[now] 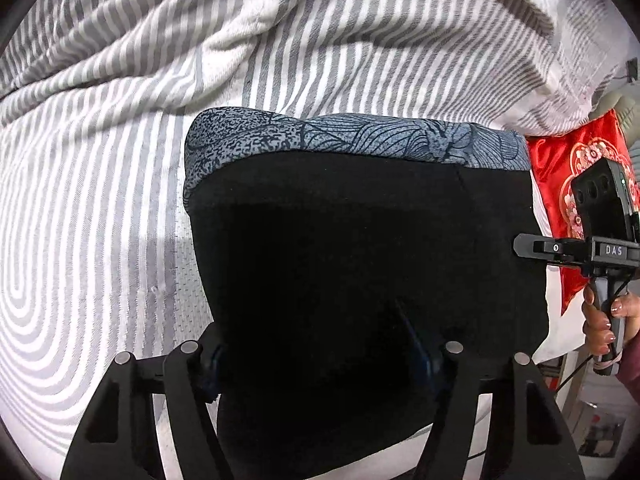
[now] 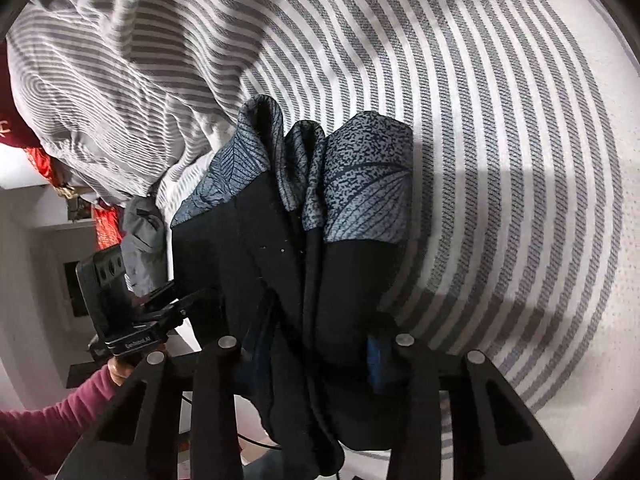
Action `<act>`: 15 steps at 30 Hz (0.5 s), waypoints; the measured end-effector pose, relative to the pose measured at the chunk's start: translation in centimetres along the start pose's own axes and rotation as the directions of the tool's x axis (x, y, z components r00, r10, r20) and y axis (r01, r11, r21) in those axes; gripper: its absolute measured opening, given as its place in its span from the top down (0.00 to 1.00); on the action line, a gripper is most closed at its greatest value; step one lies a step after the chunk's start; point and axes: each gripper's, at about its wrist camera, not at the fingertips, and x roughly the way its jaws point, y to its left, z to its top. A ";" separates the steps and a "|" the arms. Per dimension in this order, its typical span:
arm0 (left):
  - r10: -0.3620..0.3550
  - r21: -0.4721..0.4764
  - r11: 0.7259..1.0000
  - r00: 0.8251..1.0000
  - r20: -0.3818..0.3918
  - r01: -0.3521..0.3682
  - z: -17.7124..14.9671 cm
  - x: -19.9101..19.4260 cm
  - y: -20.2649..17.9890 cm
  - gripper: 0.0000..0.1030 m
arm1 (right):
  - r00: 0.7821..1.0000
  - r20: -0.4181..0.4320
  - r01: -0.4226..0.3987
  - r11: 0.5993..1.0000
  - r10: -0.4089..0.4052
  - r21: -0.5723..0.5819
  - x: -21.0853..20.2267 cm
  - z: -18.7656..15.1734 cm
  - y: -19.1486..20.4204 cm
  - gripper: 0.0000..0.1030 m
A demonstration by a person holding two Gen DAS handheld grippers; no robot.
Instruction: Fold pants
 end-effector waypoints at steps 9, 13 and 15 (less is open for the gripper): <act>-0.020 -0.004 1.000 0.999 0.028 0.020 -1.0 -1.8 -1.7 0.32 | 0.999 0.020 -0.042 0.999 0.042 -0.002 -2.4 -1.2 0.4 0.63; -0.024 0.000 1.000 0.999 0.040 0.024 -1.7 -2.5 -3.0 0.32 | 0.997 0.038 -0.061 0.998 0.062 -0.002 -4.1 -2.2 0.6 0.63; -0.028 -0.001 1.000 0.999 0.047 0.028 -1.9 -2.9 -3.5 0.32 | 0.996 0.045 -0.071 0.997 0.071 0.001 -4.9 -2.7 0.6 0.63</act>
